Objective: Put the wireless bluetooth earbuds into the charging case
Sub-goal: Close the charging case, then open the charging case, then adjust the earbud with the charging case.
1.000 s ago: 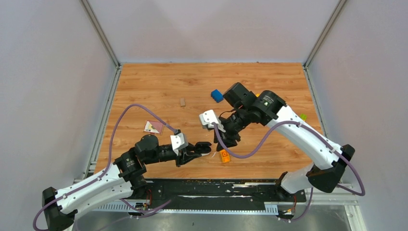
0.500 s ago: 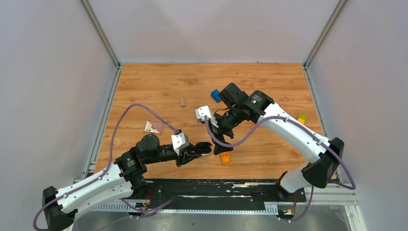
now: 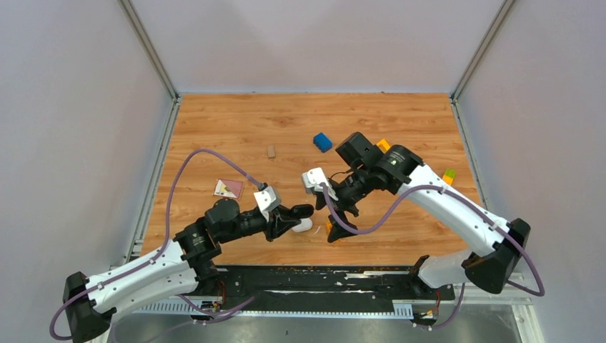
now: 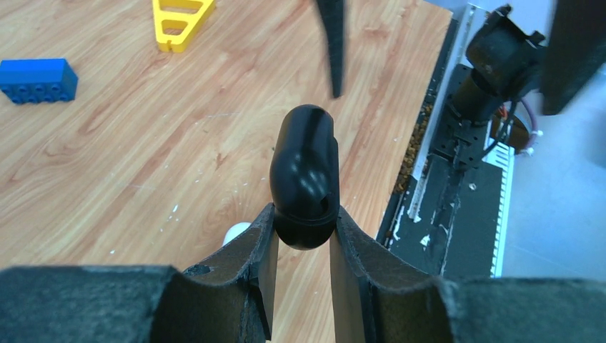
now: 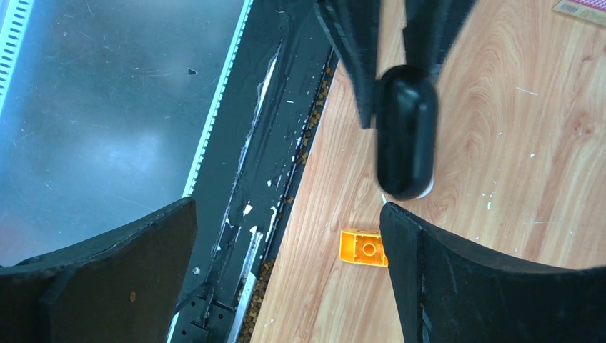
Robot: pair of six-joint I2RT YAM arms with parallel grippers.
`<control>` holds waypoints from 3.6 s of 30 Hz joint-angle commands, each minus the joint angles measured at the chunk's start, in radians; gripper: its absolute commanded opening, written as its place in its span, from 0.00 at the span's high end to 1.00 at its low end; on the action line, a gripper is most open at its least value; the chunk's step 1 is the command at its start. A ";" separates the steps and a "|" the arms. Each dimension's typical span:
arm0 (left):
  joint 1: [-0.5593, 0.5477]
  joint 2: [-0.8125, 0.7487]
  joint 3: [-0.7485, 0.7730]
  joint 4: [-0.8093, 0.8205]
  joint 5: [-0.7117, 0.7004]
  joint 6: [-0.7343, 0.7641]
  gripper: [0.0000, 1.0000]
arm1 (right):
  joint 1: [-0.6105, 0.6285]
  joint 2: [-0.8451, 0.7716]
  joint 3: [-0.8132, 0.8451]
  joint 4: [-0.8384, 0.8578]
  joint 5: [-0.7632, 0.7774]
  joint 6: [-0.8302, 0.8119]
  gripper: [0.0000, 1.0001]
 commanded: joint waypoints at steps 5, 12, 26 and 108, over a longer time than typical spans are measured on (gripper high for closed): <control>0.002 0.050 0.011 0.088 -0.011 -0.047 1.00 | -0.097 -0.169 -0.068 0.096 0.069 0.049 0.01; 0.000 0.044 0.019 0.122 0.138 -0.056 1.00 | -0.223 -0.177 -0.122 0.236 -0.075 0.263 0.00; 0.001 0.129 0.055 0.149 0.254 -0.036 1.00 | -0.169 -0.123 -0.185 0.206 -0.154 0.129 0.04; -0.005 0.168 0.034 0.201 0.150 -0.122 1.00 | -0.046 -0.030 0.029 0.142 -0.052 0.032 0.71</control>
